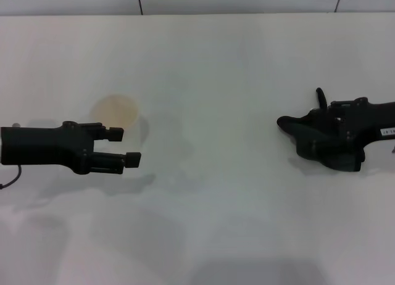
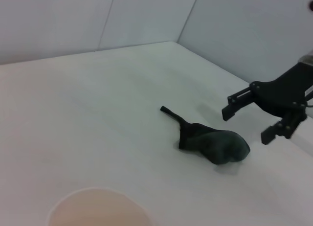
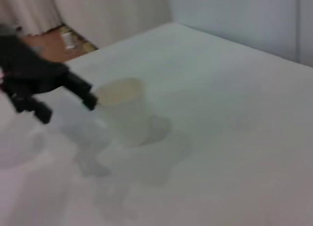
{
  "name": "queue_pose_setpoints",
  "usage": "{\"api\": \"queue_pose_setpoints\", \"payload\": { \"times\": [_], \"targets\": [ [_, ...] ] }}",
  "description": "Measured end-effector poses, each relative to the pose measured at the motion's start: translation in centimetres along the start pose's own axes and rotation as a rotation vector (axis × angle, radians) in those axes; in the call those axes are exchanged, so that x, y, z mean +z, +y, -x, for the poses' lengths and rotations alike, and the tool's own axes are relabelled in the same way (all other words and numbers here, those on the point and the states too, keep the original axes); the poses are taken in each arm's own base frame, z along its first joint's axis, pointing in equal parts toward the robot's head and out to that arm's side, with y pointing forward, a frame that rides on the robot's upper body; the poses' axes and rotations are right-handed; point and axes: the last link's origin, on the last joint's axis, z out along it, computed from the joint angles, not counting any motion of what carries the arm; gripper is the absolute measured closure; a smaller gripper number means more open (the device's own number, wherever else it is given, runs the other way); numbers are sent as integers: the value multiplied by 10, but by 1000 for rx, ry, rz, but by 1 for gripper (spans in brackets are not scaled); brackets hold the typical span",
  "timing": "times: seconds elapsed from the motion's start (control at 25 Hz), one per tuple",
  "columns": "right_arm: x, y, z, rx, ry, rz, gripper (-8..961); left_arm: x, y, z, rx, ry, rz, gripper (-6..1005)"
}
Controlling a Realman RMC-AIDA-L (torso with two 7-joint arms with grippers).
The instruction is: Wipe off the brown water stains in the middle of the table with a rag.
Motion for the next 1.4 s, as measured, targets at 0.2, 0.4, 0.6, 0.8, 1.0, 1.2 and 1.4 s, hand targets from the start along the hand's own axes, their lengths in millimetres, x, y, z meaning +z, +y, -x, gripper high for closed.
{"api": "queue_pose_setpoints", "payload": {
  "times": [0.2, 0.4, 0.6, 0.8, 1.0, 1.2, 1.4],
  "targets": [
    [2, 6, -6, -83, -9, 25, 81, 2, 1, 2, 58, 3, 12, 137],
    [0, 7, -2, -82, -64, 37, 81, 0, -1, 3, 135, 15, -17, 137],
    [0, 8, -2, -99, -78, 37, 81, 1, -5, 4, 136, 11, -40, 137],
    [1, 6, -4, -99, -88, 31, 81, 4, -4, 3, 139, 13, -34, 138],
    [0, 5, -2, -97, -99, 26, 81, 8, -3, 1, 143, 20, -16, 138],
    [-2, 4, -3, -84, -107, 17, 81, 9, -3, -1, 144, 16, -12, 138],
    [-4, 2, -3, -76, -117, 6, 80, 10, 1, -2, 143, 13, 24, 138]
  ]
}}
